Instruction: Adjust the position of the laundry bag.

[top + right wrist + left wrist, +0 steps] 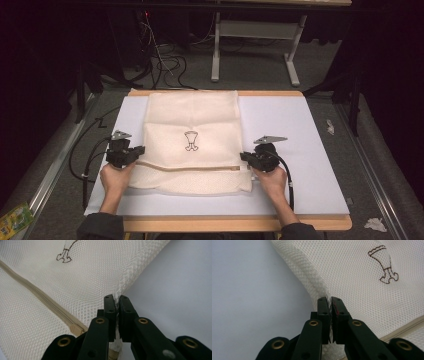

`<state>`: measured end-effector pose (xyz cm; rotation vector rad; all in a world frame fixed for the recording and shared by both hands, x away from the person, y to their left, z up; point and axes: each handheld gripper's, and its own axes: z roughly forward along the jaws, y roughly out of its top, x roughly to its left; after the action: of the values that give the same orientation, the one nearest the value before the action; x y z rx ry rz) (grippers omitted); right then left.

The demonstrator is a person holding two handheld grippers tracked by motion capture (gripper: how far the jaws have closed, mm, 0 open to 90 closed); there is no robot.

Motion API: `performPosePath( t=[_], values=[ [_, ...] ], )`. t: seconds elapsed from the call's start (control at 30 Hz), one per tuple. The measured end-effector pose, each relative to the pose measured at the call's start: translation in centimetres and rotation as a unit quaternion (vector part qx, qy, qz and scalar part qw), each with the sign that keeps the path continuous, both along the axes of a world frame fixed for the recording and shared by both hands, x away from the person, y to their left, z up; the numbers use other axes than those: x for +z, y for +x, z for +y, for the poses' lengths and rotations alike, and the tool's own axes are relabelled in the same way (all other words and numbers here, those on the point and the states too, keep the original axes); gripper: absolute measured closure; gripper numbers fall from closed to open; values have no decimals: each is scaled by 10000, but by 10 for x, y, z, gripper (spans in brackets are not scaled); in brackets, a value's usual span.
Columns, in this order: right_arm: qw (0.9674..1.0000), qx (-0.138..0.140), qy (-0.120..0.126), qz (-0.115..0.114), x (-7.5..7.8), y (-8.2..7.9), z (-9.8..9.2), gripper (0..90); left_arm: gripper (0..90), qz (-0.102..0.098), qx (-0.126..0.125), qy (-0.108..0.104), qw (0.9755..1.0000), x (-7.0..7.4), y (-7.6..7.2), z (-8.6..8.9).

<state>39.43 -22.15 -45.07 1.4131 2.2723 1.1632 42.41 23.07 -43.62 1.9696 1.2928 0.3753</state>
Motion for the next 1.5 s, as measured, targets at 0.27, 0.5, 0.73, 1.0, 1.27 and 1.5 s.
performPosePath(
  t=[0.27, 0.5, 0.73, 1.0, 1.27, 1.5],
  values=[
    [9999, -67, 25, -72, 1, -1, -8, 875, 862, -112, -117, -55, 9999, 4, 0, -10],
    [9997, -203, 124, -111, 1, -4, -22, 875, 861, -154, -235, -137, 9995, 4, 0, -18],
    [9993, -308, 147, -126, 3, -7, -31, 874, 861, -262, -346, 18, 9991, 8, 0, -27],
    [9989, -407, 182, -173, 6, -12, -43, 874, 861, -340, -464, -16, 9983, 11, 0, -38],
    [9975, -557, 378, -232, 8, -17, -60, 874, 859, -440, -609, -2, 9972, 13, -2, -52],
    [9968, -666, 333, -282, 8, -23, -75, 873, 859, -467, -678, -163, 9965, 11, -1, -62]
  ],
)
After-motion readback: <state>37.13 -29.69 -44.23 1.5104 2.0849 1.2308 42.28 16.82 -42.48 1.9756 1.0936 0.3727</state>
